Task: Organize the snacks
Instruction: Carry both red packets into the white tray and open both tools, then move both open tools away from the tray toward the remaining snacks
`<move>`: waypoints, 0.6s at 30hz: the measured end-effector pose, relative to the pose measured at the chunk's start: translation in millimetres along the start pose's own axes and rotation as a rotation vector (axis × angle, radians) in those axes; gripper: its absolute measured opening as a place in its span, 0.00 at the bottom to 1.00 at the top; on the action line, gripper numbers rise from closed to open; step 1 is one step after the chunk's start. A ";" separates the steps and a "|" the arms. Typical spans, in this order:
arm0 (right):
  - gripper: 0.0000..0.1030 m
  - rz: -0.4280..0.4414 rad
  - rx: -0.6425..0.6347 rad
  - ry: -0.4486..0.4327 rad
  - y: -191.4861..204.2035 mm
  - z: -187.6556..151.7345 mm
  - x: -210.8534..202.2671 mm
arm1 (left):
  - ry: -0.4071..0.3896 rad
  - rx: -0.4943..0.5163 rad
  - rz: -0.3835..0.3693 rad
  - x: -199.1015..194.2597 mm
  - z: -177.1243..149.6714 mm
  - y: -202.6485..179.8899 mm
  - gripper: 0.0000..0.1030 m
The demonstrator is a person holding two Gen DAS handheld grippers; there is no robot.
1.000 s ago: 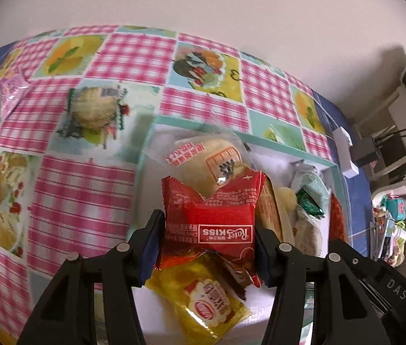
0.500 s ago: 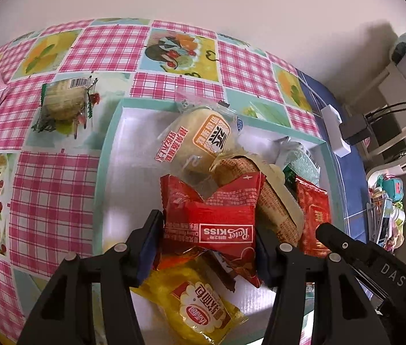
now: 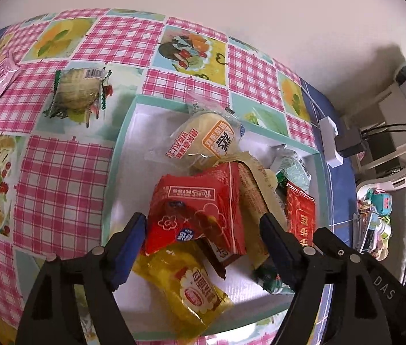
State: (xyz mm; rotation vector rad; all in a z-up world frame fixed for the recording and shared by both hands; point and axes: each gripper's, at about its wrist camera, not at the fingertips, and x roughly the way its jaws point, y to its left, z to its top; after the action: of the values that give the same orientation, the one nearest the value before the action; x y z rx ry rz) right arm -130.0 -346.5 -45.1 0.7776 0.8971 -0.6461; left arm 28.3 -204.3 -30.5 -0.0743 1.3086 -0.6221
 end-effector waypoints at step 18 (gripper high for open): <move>0.57 0.025 -0.071 -0.049 23.0 -9.0 -32.9 | -0.099 -0.044 0.086 -54.2 6.6 15.2 0.80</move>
State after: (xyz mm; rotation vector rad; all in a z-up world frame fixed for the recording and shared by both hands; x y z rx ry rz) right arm -132.0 -320.7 -13.1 0.7055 0.8596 -0.6058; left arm 33.6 -168.3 12.9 -0.0832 1.2235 -0.5109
